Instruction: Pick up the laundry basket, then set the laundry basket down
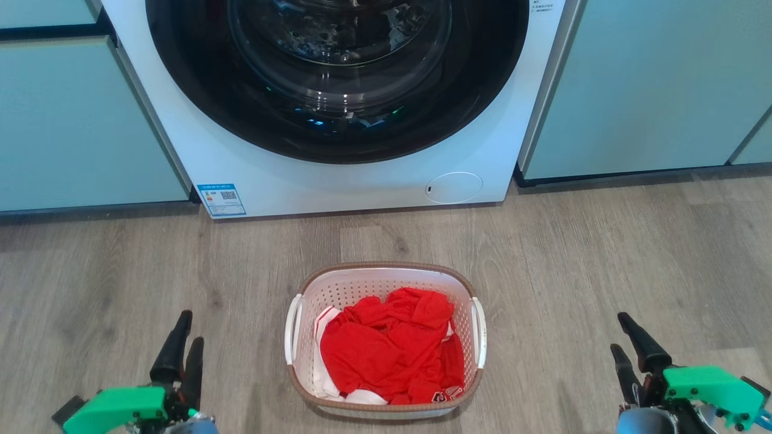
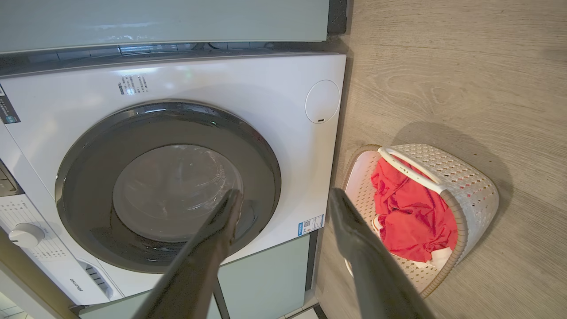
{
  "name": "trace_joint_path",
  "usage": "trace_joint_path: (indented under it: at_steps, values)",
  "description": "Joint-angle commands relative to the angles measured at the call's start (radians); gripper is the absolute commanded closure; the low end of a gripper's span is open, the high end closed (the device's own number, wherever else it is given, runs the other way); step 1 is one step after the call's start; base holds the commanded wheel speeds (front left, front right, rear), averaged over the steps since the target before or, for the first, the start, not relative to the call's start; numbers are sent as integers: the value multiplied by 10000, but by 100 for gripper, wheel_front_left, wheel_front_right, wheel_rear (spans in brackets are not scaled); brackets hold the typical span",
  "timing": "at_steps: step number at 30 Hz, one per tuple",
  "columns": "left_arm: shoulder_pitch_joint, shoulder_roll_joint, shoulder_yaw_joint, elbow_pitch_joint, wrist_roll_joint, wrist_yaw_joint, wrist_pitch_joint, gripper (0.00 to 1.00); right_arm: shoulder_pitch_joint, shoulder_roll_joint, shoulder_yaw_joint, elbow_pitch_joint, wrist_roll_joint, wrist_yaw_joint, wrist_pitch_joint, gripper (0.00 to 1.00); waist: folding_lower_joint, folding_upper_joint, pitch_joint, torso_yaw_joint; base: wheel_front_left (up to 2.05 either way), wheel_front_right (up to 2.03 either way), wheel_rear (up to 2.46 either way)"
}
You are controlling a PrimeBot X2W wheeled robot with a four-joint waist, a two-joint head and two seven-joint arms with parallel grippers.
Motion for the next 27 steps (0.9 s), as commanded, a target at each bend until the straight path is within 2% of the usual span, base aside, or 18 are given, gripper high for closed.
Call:
trace_joint_path:
  at_steps: [1, 14, 27]
  values:
    - [-466, 78, -40, -404, 134, -2, -99, 0, -397, -54, 54, -333, -118, 5, -127, 0, 0, 0, 0, -2, 0, 0, 0]
    - [-492, 98, -122, -957, 962, 151, -455, 0, -508, -70, 236, -613, -1077, 9, -478, 0, 0, 0, 15, -9, 0, 0, 0]
    - [-548, 119, -408, -1758, 3148, 560, -839, 0, -610, -86, 582, -1251, -3234, 14, -857, 0, 0, 0, 68, -3, 0, 0, 0]
